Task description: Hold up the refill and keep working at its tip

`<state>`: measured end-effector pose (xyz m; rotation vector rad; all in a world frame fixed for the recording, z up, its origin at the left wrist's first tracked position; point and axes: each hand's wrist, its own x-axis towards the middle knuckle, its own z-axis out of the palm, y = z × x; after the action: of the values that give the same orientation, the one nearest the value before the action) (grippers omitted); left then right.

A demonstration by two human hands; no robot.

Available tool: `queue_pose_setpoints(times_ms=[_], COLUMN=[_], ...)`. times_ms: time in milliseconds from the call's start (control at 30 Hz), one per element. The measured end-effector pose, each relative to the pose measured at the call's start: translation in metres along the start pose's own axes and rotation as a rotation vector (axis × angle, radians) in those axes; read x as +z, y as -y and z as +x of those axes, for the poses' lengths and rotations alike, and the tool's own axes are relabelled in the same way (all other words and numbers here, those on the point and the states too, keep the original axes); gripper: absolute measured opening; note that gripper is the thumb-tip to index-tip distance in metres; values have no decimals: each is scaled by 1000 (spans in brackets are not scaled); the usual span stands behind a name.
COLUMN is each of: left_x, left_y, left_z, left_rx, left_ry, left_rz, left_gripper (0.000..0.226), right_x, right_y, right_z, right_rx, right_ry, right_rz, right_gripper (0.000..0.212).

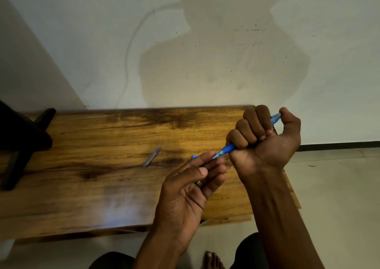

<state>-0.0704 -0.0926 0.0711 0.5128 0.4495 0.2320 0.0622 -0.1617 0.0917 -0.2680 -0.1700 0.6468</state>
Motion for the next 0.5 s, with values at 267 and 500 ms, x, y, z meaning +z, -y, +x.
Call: queue_pose_setpoints(times_ms=[267,500], left_x=[-10,-23], left_y=[4,12], left_z=[3,7], left_rx=[5,70], left_ry=[-57,-156], left_rz=[43,297], left_gripper=[26,24], right_x=[-2,3], right_y=[0,-1], right_z=[1,-3], right_rx=[-3,8], right_ry=[-55,-18], right_rz=[73,83], right_gripper=[50,52])
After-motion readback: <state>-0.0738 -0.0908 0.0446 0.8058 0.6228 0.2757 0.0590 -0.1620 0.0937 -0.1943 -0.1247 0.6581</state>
